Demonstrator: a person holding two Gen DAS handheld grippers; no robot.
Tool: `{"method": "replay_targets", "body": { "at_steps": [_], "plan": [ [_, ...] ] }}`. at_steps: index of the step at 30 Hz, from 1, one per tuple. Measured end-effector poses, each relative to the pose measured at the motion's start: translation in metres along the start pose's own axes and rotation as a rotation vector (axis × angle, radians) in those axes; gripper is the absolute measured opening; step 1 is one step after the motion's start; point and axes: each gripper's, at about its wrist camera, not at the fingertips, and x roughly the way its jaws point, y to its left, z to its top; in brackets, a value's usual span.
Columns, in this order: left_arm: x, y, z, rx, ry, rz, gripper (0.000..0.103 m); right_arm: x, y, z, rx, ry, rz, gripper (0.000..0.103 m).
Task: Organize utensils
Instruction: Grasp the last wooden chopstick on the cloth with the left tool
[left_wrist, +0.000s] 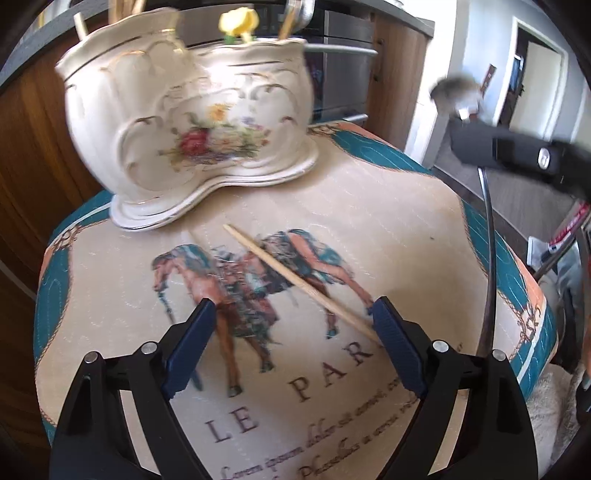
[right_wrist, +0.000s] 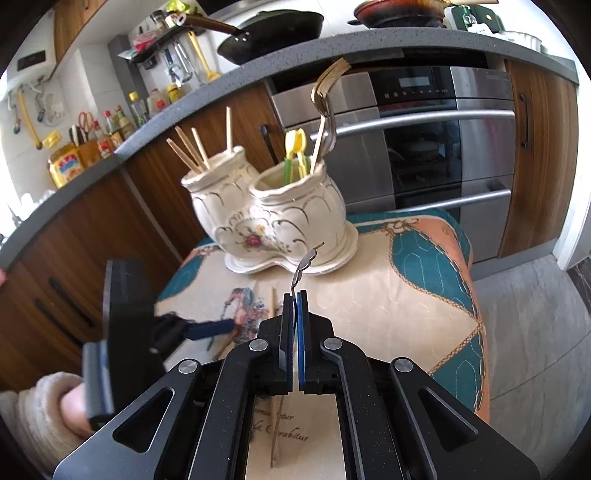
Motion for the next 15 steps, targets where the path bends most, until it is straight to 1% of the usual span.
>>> {"method": "replay_targets", "body": {
  "at_steps": [2, 3, 5, 6, 7, 8, 9, 11, 13, 15],
  "plan": [
    [-0.001, -0.006, -0.001, 0.032, -0.008, -0.007, 0.072, -0.004, 0.001, 0.002, -0.002, -0.011, 0.007, 0.003],
    [-0.003, -0.007, -0.002, 0.042, -0.006, -0.026, 0.068, -0.005, 0.001, 0.002, -0.004, -0.013, 0.007, 0.003],
    [-0.007, -0.004, -0.004, 0.058, -0.002, -0.057, 0.054, -0.006, 0.001, 0.002, -0.003, -0.014, 0.01, 0.003],
    [-0.008, -0.003, -0.003, 0.06, 0.001, -0.065, 0.052, -0.005, 0.001, 0.001, -0.001, -0.011, 0.014, 0.003],
    [-0.009, 0.002, -0.004, 0.061, 0.002, -0.078, 0.046, -0.005, 0.001, 0.001, -0.001, -0.01, 0.016, 0.003],
    [-0.011, 0.005, -0.006, 0.065, 0.005, -0.083, 0.038, -0.005, 0.001, 0.001, 0.001, -0.01, 0.018, 0.003],
    [-0.015, 0.013, -0.009, 0.069, 0.008, -0.085, 0.034, -0.006, 0.001, 0.001, 0.002, -0.01, 0.02, 0.003],
    [-0.021, 0.027, -0.014, 0.083, 0.026, -0.094, 0.02, -0.006, 0.003, 0.001, 0.001, -0.011, 0.029, 0.003],
    [-0.027, 0.036, -0.02, 0.086, 0.032, -0.093, 0.015, -0.006, 0.005, 0.001, -0.002, -0.009, 0.035, 0.003],
    [-0.032, 0.047, -0.023, 0.089, 0.032, -0.102, 0.013, -0.004, 0.007, 0.0, -0.004, -0.005, 0.04, 0.003]
  ]
}}
